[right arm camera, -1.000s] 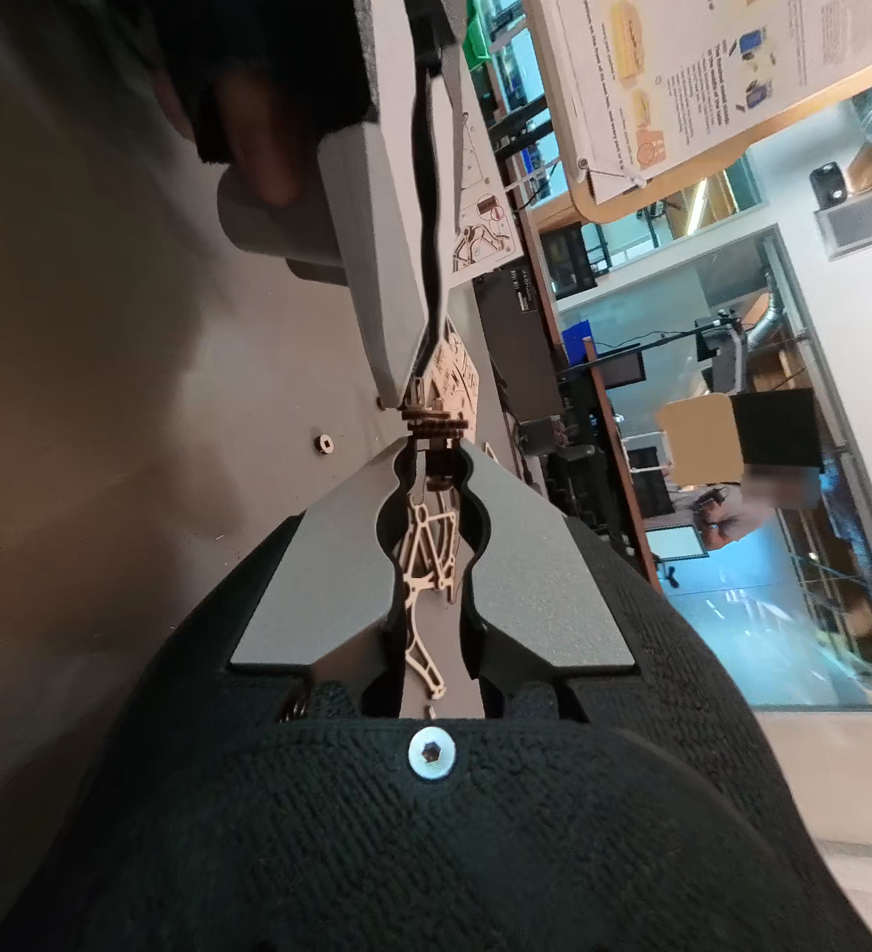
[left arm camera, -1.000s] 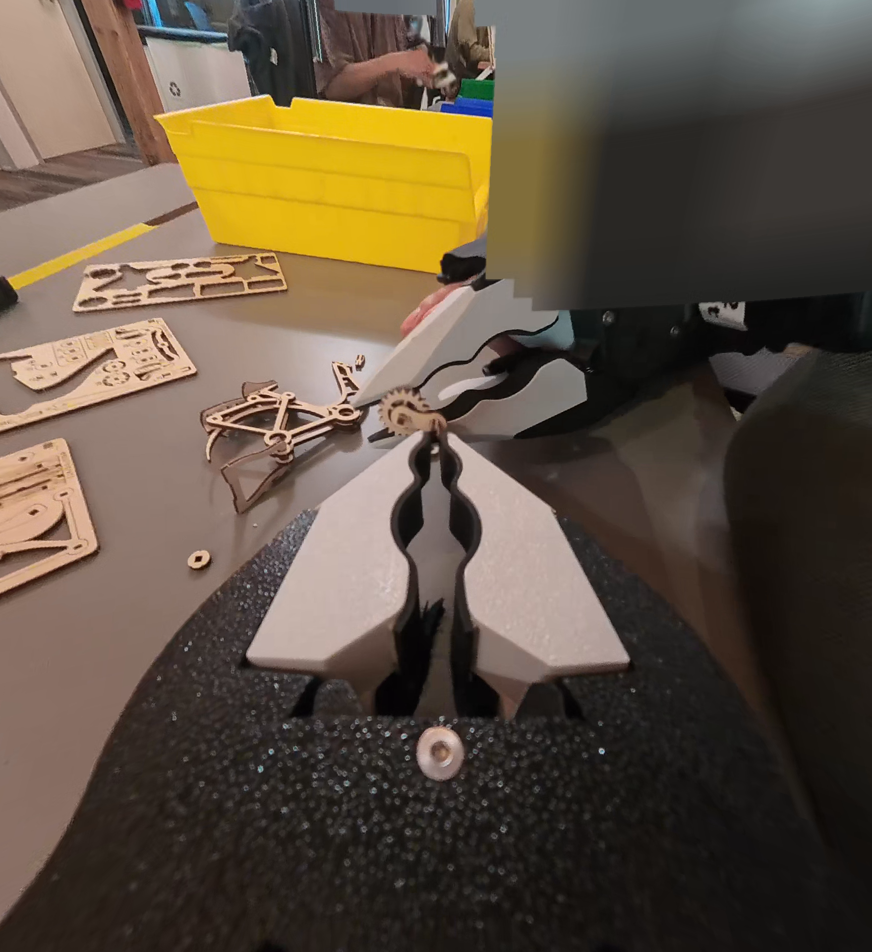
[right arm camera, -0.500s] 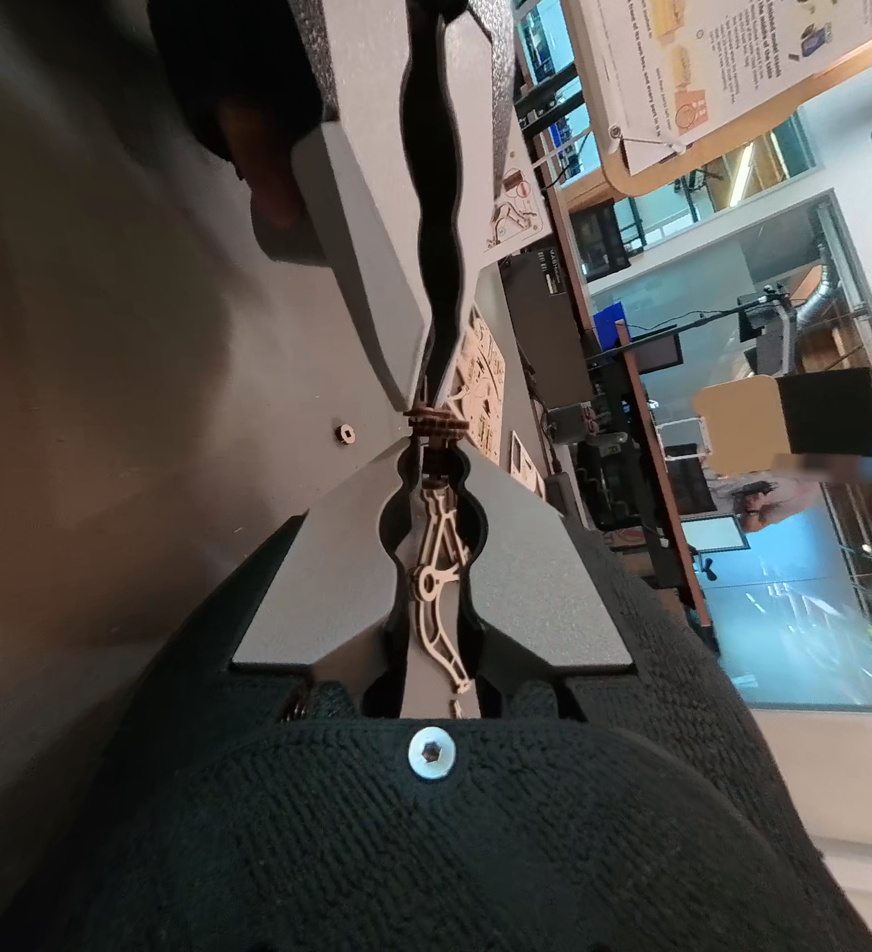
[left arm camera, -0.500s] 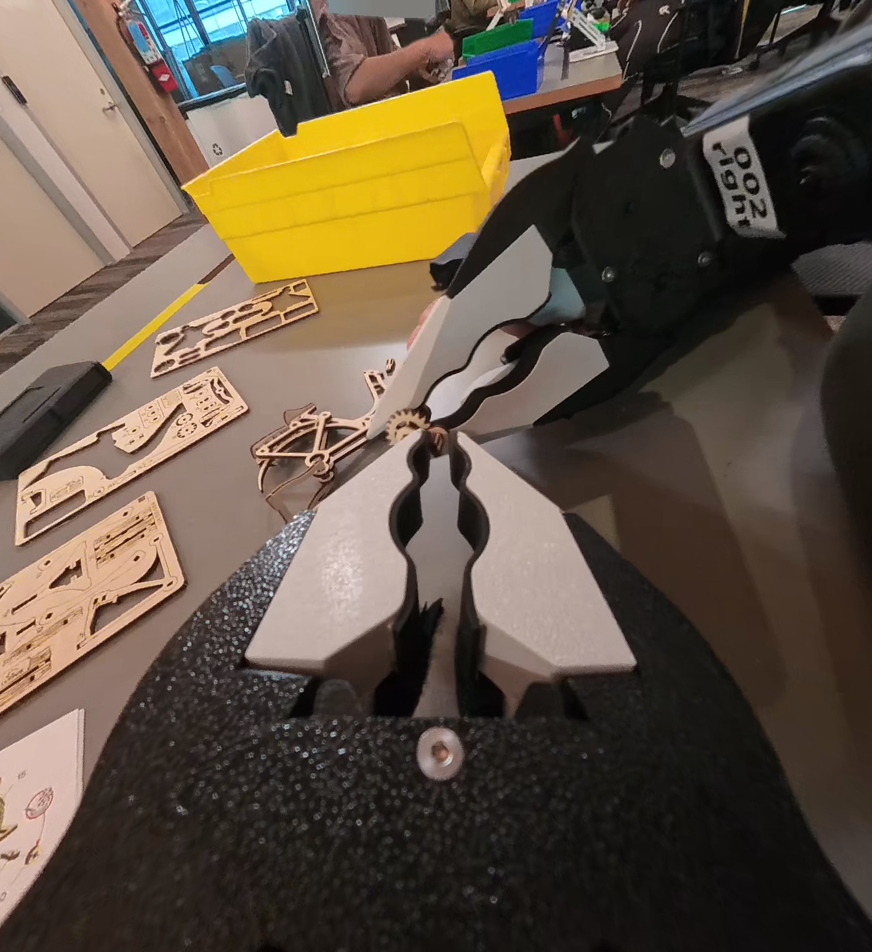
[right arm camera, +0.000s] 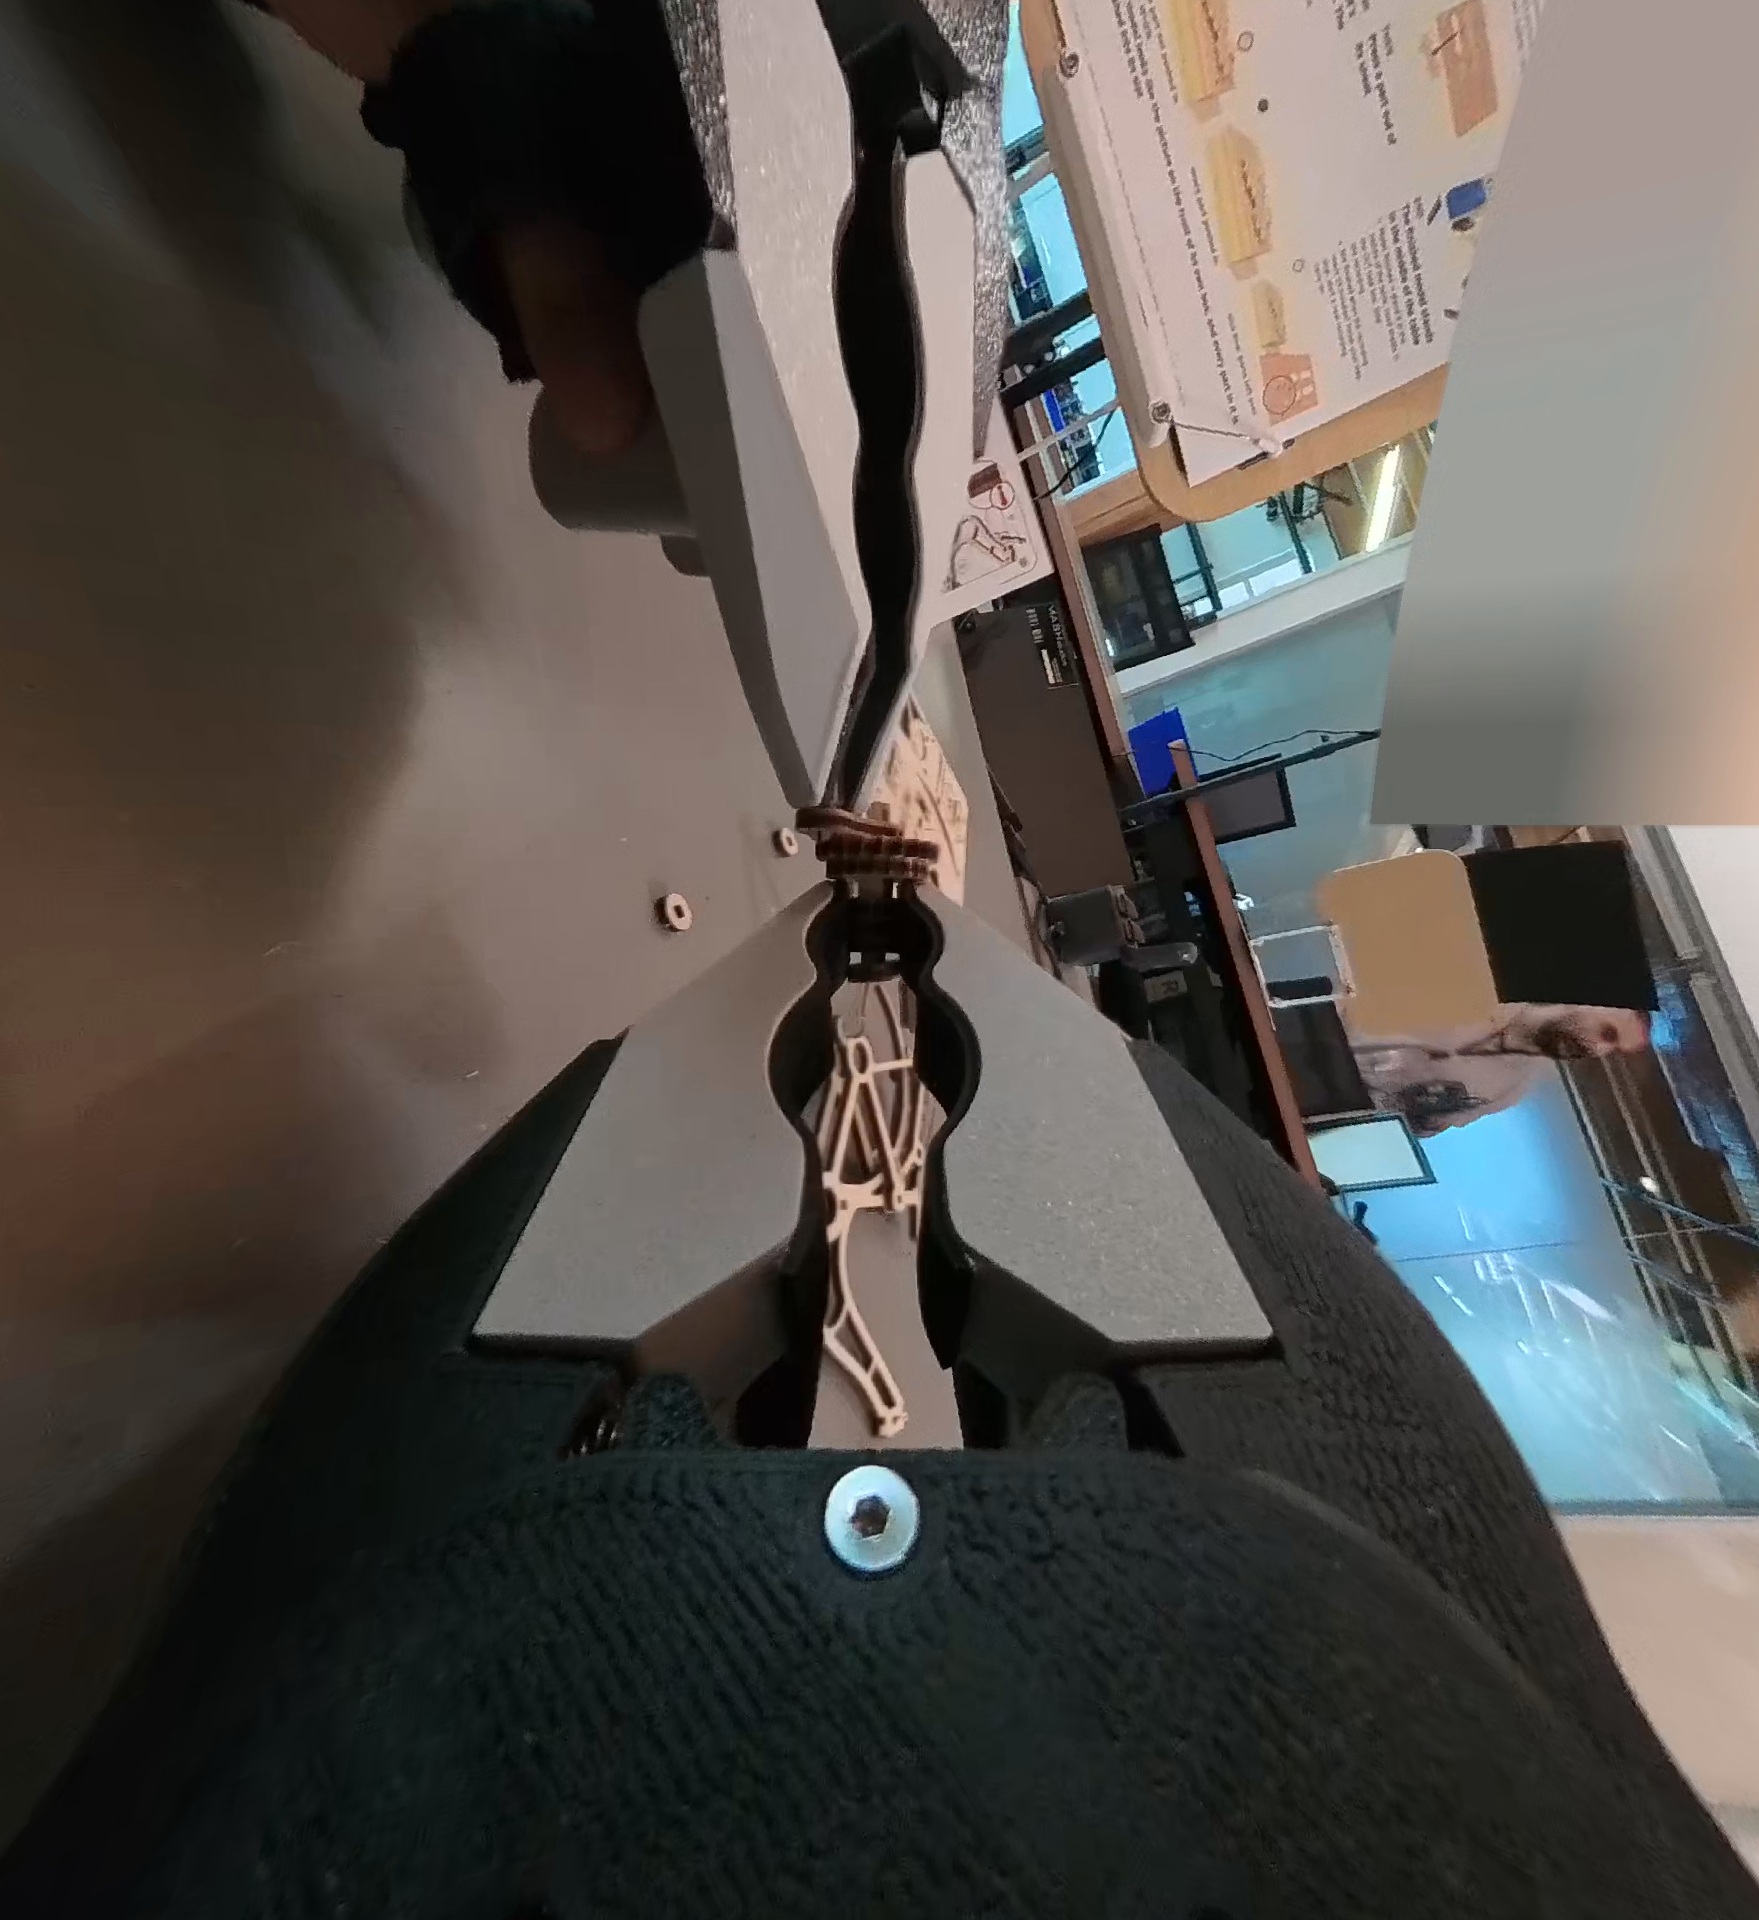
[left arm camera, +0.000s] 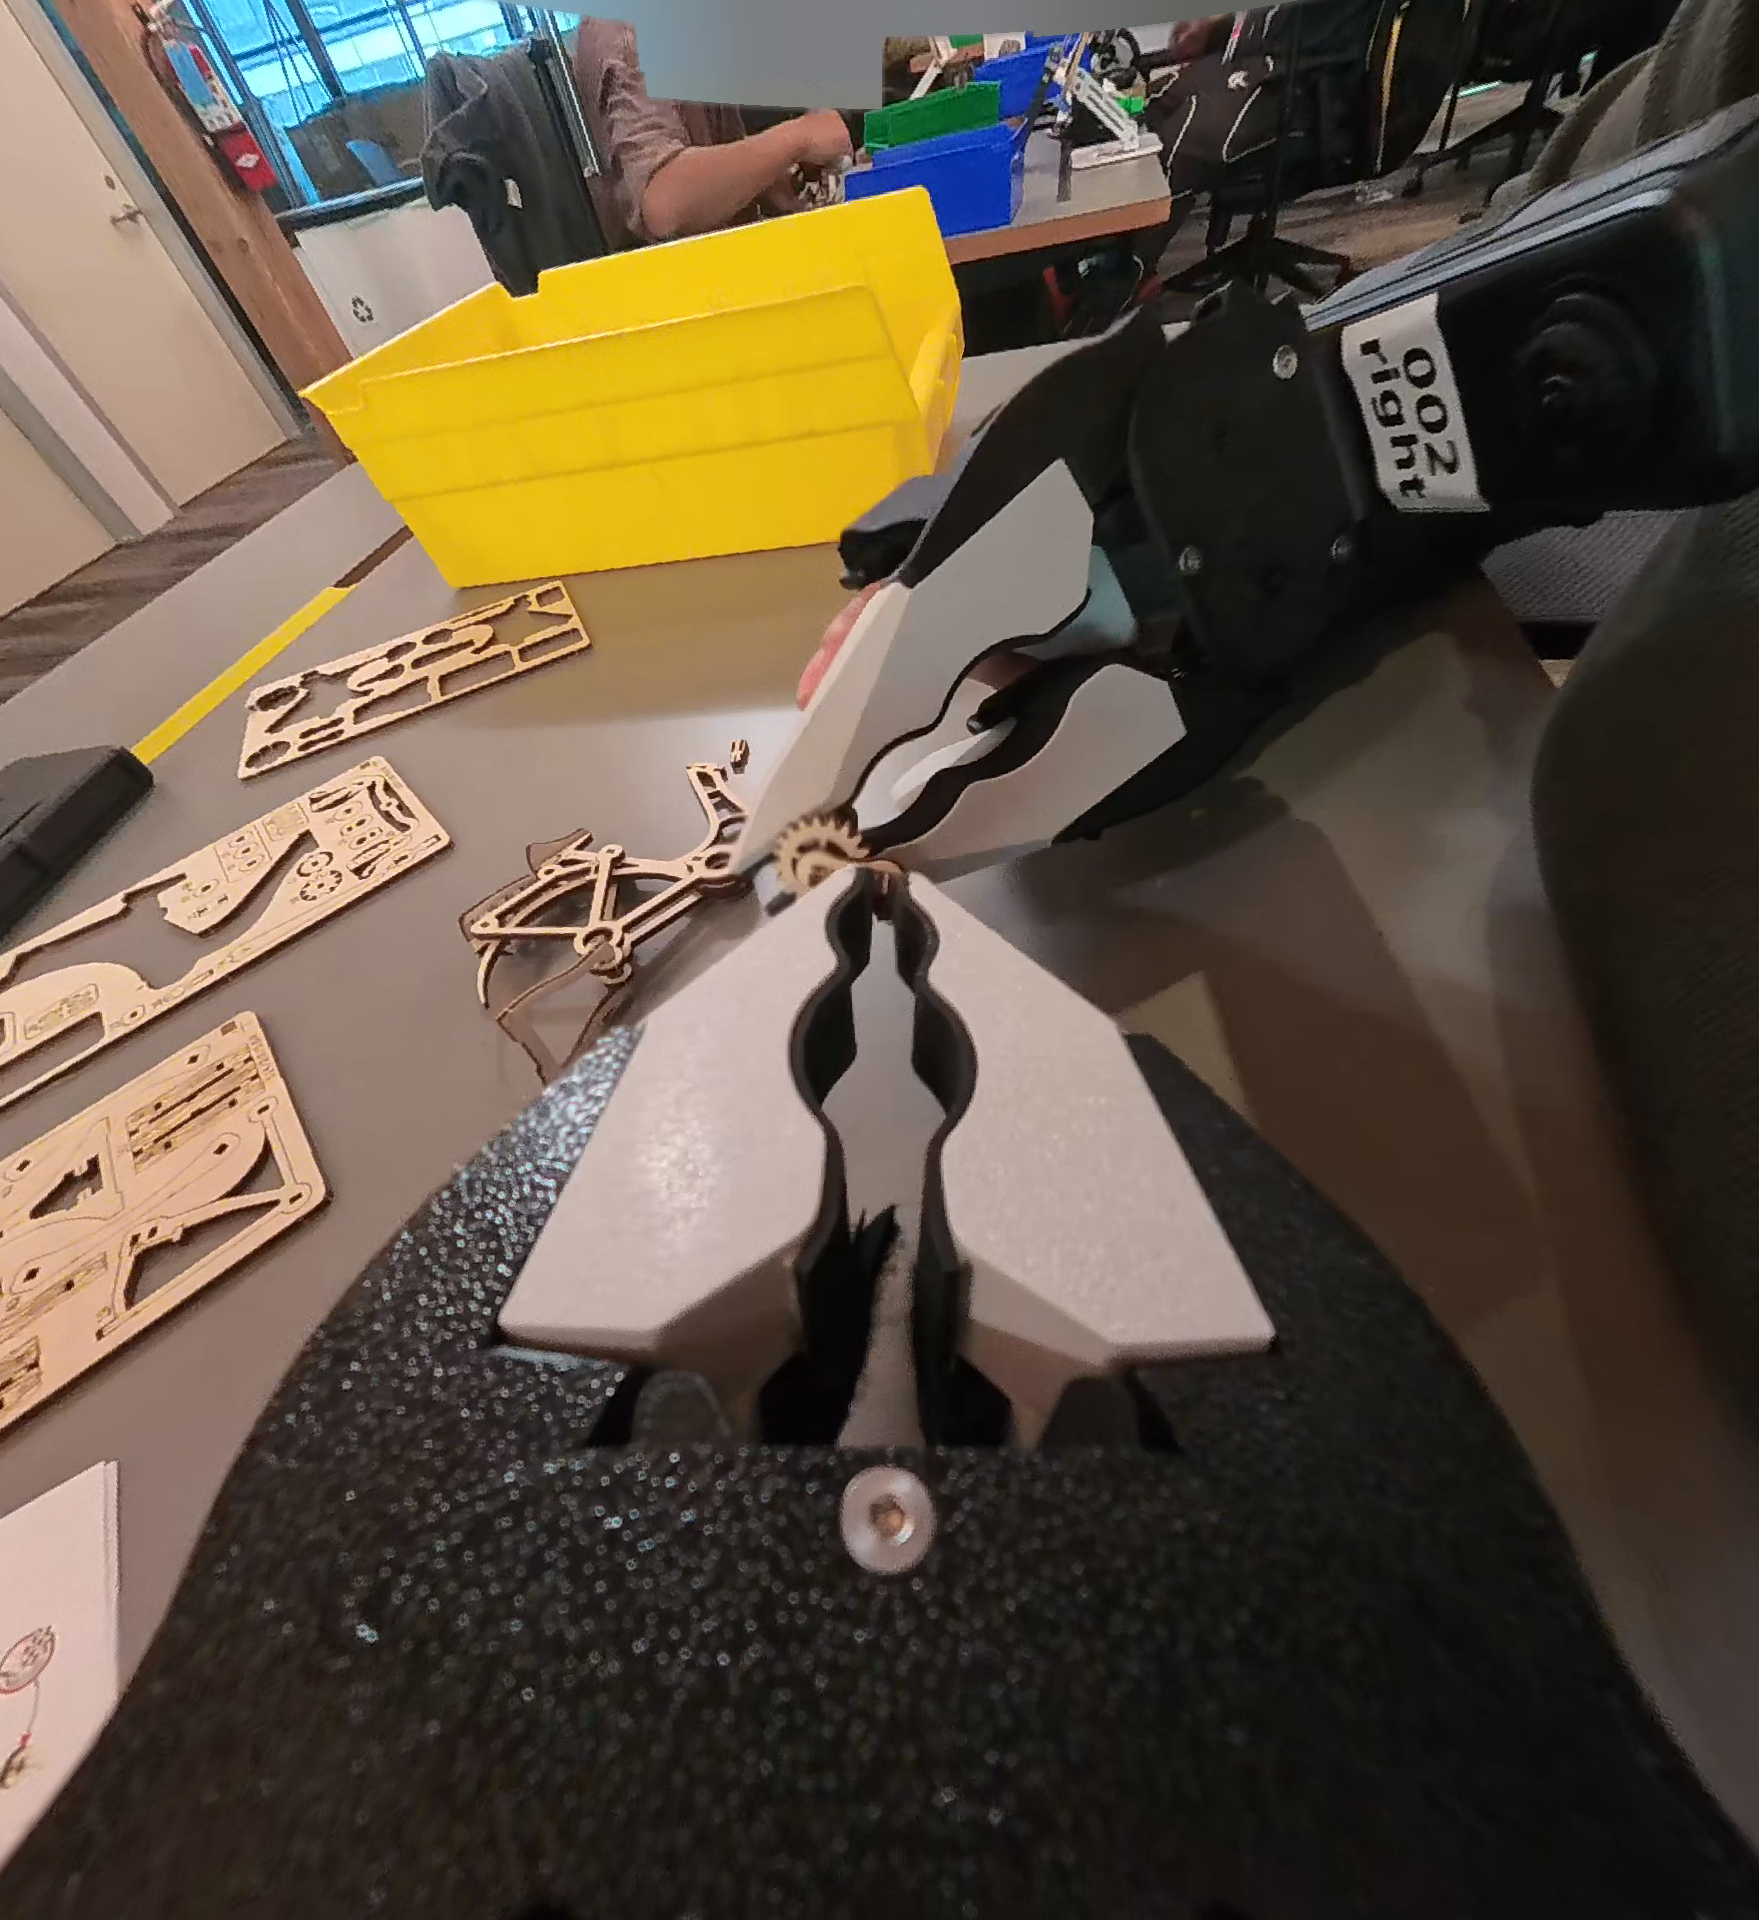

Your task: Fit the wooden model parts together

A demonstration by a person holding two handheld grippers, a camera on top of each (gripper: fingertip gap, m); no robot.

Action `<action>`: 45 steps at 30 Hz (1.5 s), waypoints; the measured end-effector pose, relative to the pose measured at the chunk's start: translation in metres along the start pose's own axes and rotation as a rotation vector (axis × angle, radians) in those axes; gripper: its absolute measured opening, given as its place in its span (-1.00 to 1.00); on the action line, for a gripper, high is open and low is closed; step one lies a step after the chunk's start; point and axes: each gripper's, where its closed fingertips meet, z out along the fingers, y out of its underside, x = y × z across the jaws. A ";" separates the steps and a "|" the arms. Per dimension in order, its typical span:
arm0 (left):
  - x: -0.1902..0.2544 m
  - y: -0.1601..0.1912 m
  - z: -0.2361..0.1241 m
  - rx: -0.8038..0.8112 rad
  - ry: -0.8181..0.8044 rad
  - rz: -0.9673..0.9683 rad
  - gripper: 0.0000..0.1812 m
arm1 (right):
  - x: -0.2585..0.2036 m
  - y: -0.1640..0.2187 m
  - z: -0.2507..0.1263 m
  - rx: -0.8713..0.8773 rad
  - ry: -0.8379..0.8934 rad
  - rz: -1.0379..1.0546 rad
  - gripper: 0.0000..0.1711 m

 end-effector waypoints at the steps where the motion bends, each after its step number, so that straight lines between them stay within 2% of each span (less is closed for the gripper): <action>1: 0.000 0.001 0.000 0.001 -0.003 -0.007 -0.98 | -0.002 0.000 0.001 0.000 -0.012 0.016 -0.92; 2: -0.001 0.000 -0.001 0.011 -0.012 0.001 -0.98 | -0.004 0.001 0.001 0.002 -0.025 0.034 -0.92; 4: -0.007 -0.005 -0.004 0.033 -0.066 0.048 -0.81 | -0.009 0.001 0.001 0.020 -0.072 0.084 -0.92; 7: 0.000 -0.002 -0.002 0.006 -0.031 0.097 -0.63 | -0.018 -0.007 0.000 0.066 -0.148 0.146 -0.92; 11: 0.006 0.005 0.000 -0.029 0.012 0.157 -0.74 | -0.026 -0.009 -0.002 0.091 -0.226 0.235 -0.92; 17: 0.012 0.009 -0.003 -0.037 0.054 0.280 -0.78 | -0.029 -0.010 -0.005 0.126 -0.336 0.397 -0.93; 24: 0.015 0.014 -0.002 -0.052 0.066 0.305 -0.91 | -0.038 -0.016 -0.008 0.145 -0.390 0.358 -0.93; 37: 0.020 0.032 0.002 -0.097 0.007 0.513 -0.92 | -0.056 -0.009 -0.008 0.090 -0.450 0.251 -0.92; 45: 0.019 0.033 0.002 -0.104 -0.005 0.539 -0.93 | -0.056 -0.009 -0.007 0.090 -0.452 0.252 -0.93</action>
